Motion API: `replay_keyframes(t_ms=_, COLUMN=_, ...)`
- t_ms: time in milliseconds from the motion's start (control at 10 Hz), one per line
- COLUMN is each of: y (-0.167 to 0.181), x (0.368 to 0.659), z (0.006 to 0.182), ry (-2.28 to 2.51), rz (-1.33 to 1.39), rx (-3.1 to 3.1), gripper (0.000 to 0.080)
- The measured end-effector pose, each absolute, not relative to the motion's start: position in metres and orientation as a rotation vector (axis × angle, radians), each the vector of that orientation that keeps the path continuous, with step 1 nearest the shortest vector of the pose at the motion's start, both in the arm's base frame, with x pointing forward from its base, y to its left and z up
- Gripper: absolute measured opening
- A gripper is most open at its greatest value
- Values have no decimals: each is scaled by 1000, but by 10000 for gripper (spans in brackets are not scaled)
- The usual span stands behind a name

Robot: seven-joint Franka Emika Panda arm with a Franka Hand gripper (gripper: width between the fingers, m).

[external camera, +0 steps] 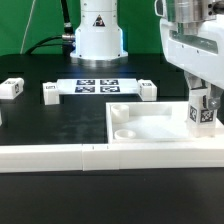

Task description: Assemble one leg

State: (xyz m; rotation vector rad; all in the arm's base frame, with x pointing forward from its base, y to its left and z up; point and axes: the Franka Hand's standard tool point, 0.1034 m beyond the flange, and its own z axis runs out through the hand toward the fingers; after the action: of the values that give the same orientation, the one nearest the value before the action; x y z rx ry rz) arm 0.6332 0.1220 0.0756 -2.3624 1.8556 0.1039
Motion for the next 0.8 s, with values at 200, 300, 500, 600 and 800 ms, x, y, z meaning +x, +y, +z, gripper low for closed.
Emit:
replay_keyframes(t_ms=200, y=125, x=631, z=77, ry=1670, rz=125, rx=-2505, gripper=602)
replay_keyframes(t_ms=300, y=126, x=631, z=79, ry=1519, rz=122, rx=-2602, gripper=602)
replay_keyframes(t_ms=500, y=125, x=627, z=79, ry=1064, rz=163, rx=-2842, gripper=647)
replay_keyframes(t_ms=600, y=125, x=631, z=79, ry=833, rz=148, rx=-2931, gripper=647)
replay_keyframes(t_ms=800, y=122, x=632, z=77, ry=370, rz=113, rx=-3051, gripper=649)
